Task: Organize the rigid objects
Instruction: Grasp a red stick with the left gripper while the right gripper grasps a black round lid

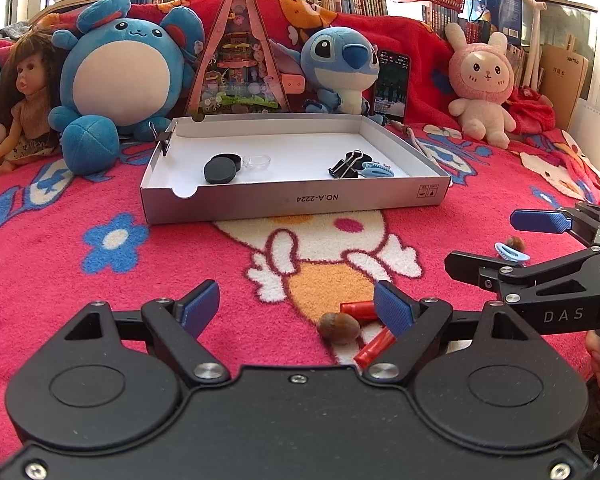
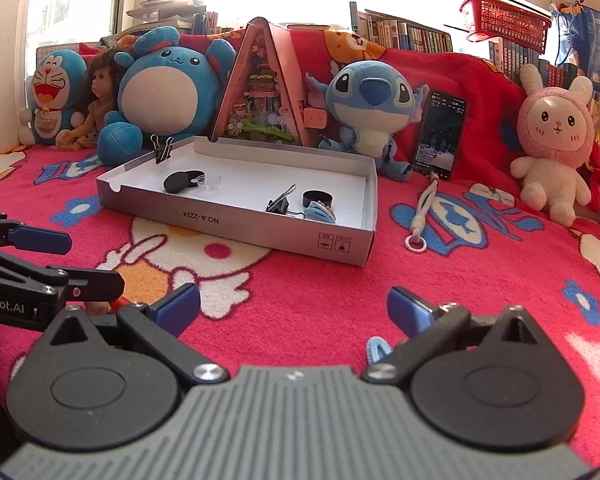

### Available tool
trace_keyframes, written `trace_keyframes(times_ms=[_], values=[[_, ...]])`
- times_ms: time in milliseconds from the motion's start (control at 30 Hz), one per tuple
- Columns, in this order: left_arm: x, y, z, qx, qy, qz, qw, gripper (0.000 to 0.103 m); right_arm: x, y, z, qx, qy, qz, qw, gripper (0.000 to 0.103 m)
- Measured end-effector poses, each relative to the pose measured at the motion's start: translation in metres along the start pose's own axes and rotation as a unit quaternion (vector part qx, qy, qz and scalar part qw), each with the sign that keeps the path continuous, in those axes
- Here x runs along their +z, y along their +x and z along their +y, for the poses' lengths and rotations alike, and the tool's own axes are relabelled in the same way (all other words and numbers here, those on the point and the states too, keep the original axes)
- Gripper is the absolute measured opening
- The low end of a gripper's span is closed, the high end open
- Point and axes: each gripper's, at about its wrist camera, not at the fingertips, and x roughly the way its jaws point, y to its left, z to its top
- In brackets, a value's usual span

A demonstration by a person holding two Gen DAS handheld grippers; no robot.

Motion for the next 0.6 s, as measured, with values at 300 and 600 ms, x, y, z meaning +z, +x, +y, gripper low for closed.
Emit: trace_keyframes(times_ms=[300, 600], values=[[-0.012, -0.018, -0.003, -0.019, 0.010, 0.015, 0.9997, 0.072, -0.013, -0.018, 0.012, 0.033, -0.012, 0.004, 0.999, 0.098], [-0.020, -0.025, -0.013, -0.023, 0.045, 0.018, 0.9986, 0.046, -0.025, -0.029, 0.032, 0.096, -0.045, 0.018, 0.994, 0.081]])
